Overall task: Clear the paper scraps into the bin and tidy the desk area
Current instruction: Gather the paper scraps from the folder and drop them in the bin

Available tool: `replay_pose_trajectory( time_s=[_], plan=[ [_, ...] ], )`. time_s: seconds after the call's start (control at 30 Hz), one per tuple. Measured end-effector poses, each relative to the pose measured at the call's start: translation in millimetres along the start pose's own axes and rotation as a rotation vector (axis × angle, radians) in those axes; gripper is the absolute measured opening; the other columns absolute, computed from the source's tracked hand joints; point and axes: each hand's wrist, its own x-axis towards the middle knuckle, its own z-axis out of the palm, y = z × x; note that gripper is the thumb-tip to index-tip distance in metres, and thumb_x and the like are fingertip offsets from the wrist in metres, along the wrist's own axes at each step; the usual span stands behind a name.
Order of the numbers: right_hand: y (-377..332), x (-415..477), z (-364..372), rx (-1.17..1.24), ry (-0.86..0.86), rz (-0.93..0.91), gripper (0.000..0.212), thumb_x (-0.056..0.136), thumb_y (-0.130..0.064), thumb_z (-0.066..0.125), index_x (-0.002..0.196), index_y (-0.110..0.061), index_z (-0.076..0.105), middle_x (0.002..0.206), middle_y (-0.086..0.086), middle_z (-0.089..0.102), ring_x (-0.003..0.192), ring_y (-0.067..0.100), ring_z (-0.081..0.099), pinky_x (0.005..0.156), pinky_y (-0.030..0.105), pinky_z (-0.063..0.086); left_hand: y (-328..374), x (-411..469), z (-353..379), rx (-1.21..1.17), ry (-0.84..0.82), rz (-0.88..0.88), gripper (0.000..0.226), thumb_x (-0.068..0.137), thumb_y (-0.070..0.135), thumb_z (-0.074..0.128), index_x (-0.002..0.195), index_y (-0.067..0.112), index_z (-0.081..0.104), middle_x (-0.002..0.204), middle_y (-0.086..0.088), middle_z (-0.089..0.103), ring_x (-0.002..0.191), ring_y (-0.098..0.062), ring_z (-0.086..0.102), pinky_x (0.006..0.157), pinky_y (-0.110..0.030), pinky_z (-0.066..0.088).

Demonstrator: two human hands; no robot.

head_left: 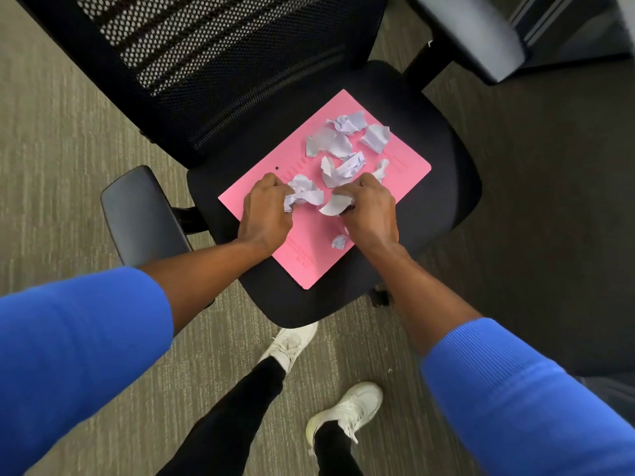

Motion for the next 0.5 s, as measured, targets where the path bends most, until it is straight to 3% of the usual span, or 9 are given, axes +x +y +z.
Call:
replay_pose_trajectory(
  time_s=[0.2,0.27,0.33,0.43,0.5],
  plan=[
    [-6,-18,-33,0.116,0.218,0.076,0.039,0.083,0.008,0.076,0.116,-0.013,0.082,0.103,0.006,0.070,0.090,0.015,0.061,0.075,0.018,0.046,20,-18,-11,-0.124,0.105,-0.071,0.025,0.091,0.010,0.079,0.115,0.004,0.078,0.111,-0.010,0.067,0.095,-0.027,0.068,0.086,-0.038,0.059],
    [-4,-27,-45,0.142,0.262,0.120,0.042,0.082,0.010,0.075,0.116,-0.014,0.083,0.105,0.004,0.071,0.093,0.014,0.063,0.078,0.021,0.052,35,-29,-14,-0.176,0.118,-0.079,0.025,0.091,0.011,0.079,0.115,0.005,0.077,0.111,-0.010,0.068,0.096,-0.026,0.070,0.087,-0.038,0.060],
    [3,-40,-55,0.165,0.313,0.156,0.037,0.083,0.003,0.081,0.115,-0.017,0.083,0.105,0.001,0.071,0.094,0.011,0.065,0.079,0.022,0.056,51,-43,-14,-0.221,0.114,-0.053,0.025,0.091,0.014,0.080,0.114,0.006,0.077,0.110,-0.009,0.069,0.096,-0.024,0.070,0.088,-0.039,0.060],
    [16,-68,-68,0.187,0.384,0.225,0.027,0.085,-0.013,0.087,0.111,-0.018,0.084,0.099,-0.002,0.071,0.087,0.007,0.065,0.073,0.011,0.049,77,-63,-8,-0.265,0.092,0.004,0.023,0.090,0.014,0.081,0.112,0.007,0.077,0.106,-0.007,0.068,0.095,-0.024,0.069,0.086,-0.037,0.058],
    [30,-91,-74,0.203,0.441,0.296,0.026,0.083,-0.013,0.088,0.108,-0.019,0.085,0.096,-0.004,0.072,0.084,0.008,0.068,0.073,0.016,0.053,95,-74,-1,-0.298,0.063,0.019,0.022,0.089,0.013,0.081,0.110,0.009,0.078,0.103,-0.005,0.067,0.093,-0.025,0.068,0.083,-0.035,0.056]
  ],
)
